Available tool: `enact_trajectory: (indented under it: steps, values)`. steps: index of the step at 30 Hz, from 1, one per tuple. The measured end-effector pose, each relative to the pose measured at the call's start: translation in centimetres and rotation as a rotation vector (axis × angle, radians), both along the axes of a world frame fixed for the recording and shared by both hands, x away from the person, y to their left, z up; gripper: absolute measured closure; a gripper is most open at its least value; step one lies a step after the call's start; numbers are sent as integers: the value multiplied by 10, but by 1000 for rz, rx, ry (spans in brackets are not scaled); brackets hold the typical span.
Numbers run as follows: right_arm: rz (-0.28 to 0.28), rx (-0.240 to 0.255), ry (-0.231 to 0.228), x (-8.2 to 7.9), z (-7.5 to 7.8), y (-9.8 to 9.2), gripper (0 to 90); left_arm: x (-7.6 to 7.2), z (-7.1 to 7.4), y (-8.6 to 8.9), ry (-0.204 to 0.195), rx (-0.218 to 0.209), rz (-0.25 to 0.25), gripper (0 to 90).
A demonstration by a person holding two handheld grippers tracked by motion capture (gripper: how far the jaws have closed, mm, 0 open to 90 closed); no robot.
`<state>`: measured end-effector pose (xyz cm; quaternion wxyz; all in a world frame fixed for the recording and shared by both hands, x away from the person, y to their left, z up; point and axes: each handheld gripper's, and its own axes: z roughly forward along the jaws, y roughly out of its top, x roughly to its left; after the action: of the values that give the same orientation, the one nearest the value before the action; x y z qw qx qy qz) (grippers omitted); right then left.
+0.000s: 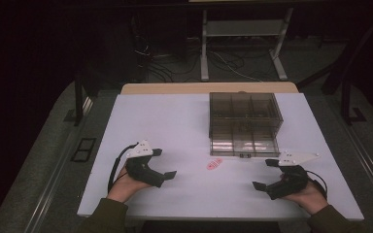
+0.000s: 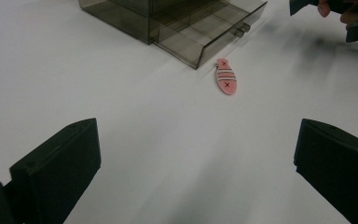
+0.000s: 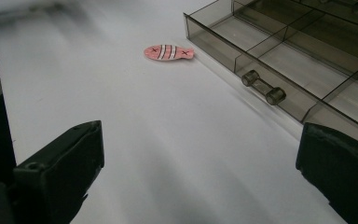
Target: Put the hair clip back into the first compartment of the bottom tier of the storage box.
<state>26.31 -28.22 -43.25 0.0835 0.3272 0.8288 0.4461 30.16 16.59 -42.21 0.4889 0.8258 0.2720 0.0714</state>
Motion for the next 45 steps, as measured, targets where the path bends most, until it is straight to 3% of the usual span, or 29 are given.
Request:
enact_trajectory:
  steps: [45]
  values:
    - [-11,11,-6,-1,0,-1,4,14,3,-32,-6,-12,-51,0]
